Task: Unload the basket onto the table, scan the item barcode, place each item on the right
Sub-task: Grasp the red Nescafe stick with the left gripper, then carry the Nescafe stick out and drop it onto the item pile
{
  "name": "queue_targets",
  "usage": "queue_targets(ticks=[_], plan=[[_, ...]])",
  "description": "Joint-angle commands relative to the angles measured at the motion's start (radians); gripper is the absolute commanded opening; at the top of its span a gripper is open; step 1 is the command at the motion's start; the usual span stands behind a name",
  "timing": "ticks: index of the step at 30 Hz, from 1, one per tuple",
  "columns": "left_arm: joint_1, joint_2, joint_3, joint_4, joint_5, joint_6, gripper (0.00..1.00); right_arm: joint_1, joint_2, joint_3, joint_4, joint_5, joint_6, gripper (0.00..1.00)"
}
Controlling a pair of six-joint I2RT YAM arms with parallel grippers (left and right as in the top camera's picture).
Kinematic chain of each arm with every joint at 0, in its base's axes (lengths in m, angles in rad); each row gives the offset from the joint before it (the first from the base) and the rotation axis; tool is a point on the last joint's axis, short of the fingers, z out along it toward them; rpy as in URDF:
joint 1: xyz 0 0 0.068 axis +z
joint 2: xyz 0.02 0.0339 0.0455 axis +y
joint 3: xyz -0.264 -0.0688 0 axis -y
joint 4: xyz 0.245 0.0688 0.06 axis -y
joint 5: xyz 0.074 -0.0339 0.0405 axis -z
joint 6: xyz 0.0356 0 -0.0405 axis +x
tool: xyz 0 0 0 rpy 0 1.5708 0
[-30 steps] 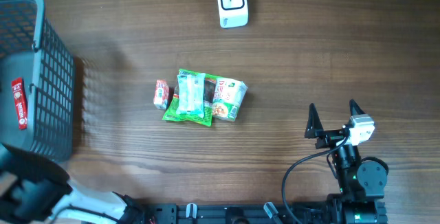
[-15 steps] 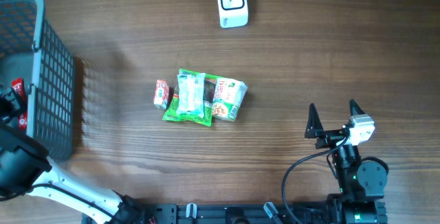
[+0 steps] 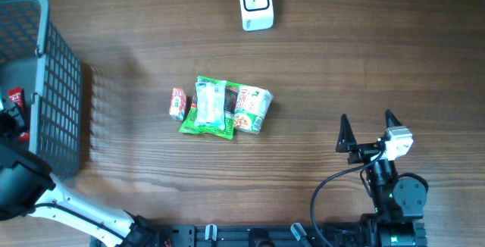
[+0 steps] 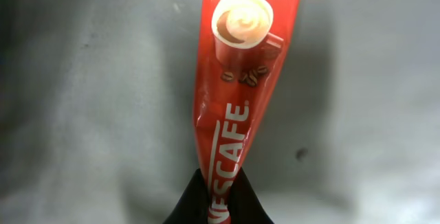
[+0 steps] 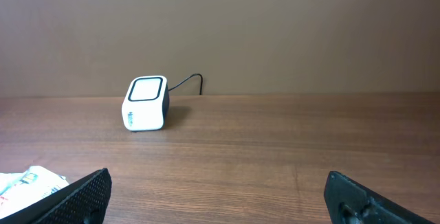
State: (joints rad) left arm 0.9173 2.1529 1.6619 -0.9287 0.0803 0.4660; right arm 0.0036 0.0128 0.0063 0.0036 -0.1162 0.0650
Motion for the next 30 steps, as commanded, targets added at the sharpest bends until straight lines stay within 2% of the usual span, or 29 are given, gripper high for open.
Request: queue_targets(ticks=[1,8,10,15,19,24,30], plan=[[-0.001,-0.126,0.044,-0.011,0.059,-0.053,0.04,-0.001,-0.005,-0.001,0.005,-0.015,-0.01,1.0],[-0.003,-0.465,0.073,-0.005,0.237,-0.13,0.04,-0.001,-0.005,-0.001,0.005,-0.015,-0.01,1.0],[-0.014,-0.552,0.073,-0.018,0.261,-0.169,0.04,-0.001,-0.005,-0.001,0.005,-0.015,-0.01,1.0],[-0.092,-0.698,0.073,-0.101,0.306,-0.168,0.04,-0.001,-0.005,-0.001,0.005,-0.015,-0.01,1.0],[-0.251,-0.774,0.073,-0.243,0.354,-0.156,0.04,-0.001,-0.005,-0.001,0.005,-0.015,-0.01,1.0],[-0.501,-0.76,0.052,-0.394,0.369,-0.156,0.04,-0.001,-0.005,-0.001,0.005,-0.015,-0.01,1.0],[-0.752,-0.682,-0.103,-0.363,0.369,-0.157,0.04,-0.001,-0.005,-0.001,0.005,-0.015,-0.01,1.0]])
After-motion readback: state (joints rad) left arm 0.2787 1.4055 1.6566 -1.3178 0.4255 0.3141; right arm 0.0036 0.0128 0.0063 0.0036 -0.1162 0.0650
